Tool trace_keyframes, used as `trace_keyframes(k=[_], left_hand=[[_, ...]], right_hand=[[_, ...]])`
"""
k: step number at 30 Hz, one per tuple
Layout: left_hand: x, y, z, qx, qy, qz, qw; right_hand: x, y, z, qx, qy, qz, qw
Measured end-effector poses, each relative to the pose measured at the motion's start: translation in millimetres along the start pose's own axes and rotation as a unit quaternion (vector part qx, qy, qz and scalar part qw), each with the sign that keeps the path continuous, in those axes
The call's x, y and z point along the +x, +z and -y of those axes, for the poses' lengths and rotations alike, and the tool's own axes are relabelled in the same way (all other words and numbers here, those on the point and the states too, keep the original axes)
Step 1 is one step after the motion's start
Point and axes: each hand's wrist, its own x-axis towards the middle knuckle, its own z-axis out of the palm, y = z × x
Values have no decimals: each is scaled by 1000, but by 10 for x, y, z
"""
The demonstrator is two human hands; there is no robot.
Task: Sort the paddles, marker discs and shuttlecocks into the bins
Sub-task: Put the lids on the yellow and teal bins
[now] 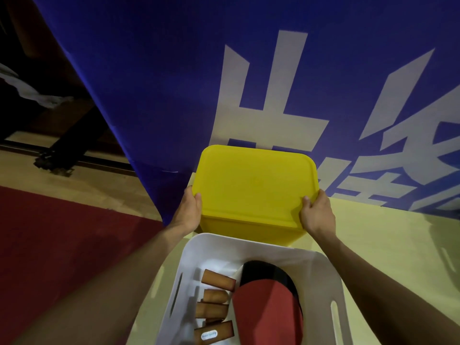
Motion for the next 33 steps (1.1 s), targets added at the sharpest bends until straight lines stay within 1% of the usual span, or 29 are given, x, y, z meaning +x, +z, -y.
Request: trace_keyframes(k=[5,9,11,13,15,18,21,24,30,33], left_hand=[[32,-10,32,21,2,13,1000],[17,-20,28,77,43,11,996],[0,-32,-7,127,58,-18,990],[-34,-43,-68,206,114,-65,970],[-85,-35,-180,222,154,-78,960],[-231,19,-465,200,168,-42,964],[-440,106,-814,159,205,2,966],[-720,195,-1196,103,233,37,966],[-1425,516,-1899,59,264,55,961],[-1886,798,-2245,40,282,60,957]], right_hand=[[-33,21,36,-26,4,-30,999],[-62,21,54,-47,9,-38,998],[-52,-1,62,-56,8,-18,998],[-31,-53,81,-63,17,15,998],[-37,-145,93,-85,18,36,996],[-120,-355,84,-131,-37,39,990],[-228,-615,72,-113,-97,66,987],[-352,-944,32,-108,-160,102,976],[-700,-1723,-277,-80,-230,100,965],[-899,-2212,-625,-69,-254,86,961]])
